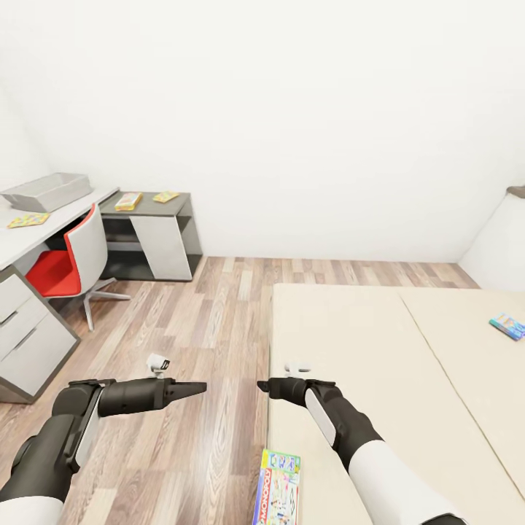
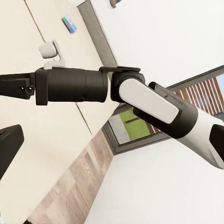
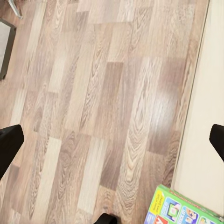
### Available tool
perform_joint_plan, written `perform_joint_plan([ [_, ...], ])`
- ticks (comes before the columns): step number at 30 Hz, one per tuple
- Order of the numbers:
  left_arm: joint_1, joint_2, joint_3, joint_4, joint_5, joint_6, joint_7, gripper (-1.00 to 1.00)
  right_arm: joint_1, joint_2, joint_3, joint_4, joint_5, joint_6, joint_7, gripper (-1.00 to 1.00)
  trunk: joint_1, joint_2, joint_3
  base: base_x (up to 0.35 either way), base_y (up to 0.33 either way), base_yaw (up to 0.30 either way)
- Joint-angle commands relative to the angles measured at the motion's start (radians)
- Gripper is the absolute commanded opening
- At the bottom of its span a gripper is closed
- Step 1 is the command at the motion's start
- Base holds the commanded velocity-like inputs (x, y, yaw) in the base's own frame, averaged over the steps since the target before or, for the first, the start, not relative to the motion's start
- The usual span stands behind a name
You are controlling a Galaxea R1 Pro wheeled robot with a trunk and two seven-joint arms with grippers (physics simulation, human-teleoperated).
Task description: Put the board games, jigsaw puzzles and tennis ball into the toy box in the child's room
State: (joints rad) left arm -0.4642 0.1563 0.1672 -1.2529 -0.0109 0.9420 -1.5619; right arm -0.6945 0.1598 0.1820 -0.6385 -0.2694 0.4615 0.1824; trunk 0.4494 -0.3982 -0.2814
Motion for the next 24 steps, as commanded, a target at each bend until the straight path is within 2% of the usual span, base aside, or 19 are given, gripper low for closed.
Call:
perform_joint_plan([
  [1, -0.001, 0.0, 0.0, 0.0, -0.001, 0.011, -0.004, 1.0, -0.001, 0.0, 0.001, -0.001, -0.002, 0.005, 0.0, 1.0, 0.001, -0.002, 0.0, 0.0, 0.0, 0.0],
  [24, -0.001, 0.001, 0.0, 0.0, -0.001, 0.01, -0.006, 1.0, -0.001, -0.001, 0.001, -0.001, -0.002, 0.005, 0.0, 1.0, 0.001, -0.002, 0.038, 0.0, 0.0, 0.0],
])
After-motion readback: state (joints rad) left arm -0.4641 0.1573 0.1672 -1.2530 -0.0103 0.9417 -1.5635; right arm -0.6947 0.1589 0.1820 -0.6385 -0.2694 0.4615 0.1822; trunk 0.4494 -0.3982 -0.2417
